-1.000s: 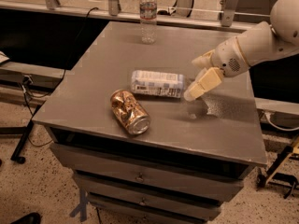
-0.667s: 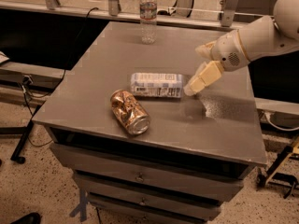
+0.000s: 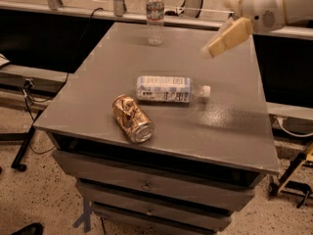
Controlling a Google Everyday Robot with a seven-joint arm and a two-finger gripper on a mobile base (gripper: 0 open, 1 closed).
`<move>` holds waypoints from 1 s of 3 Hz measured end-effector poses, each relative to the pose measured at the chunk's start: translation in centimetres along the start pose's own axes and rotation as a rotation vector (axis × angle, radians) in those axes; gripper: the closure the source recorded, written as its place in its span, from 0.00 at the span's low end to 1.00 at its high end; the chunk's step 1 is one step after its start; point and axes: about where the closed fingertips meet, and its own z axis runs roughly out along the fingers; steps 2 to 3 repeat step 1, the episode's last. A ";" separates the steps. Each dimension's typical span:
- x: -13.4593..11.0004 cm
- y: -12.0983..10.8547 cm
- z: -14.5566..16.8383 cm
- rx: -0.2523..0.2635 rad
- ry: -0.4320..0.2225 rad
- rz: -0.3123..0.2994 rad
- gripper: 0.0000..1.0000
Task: Move blue plastic bottle near orange can
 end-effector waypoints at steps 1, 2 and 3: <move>-1.1 -0.5 -0.8 0.019 -0.016 -0.020 0.00; -1.1 -0.5 -0.8 0.019 -0.016 -0.020 0.00; -1.1 -0.5 -0.8 0.019 -0.016 -0.020 0.00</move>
Offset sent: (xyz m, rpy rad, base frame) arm 0.0000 0.0000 0.0000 0.0000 0.0000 0.0000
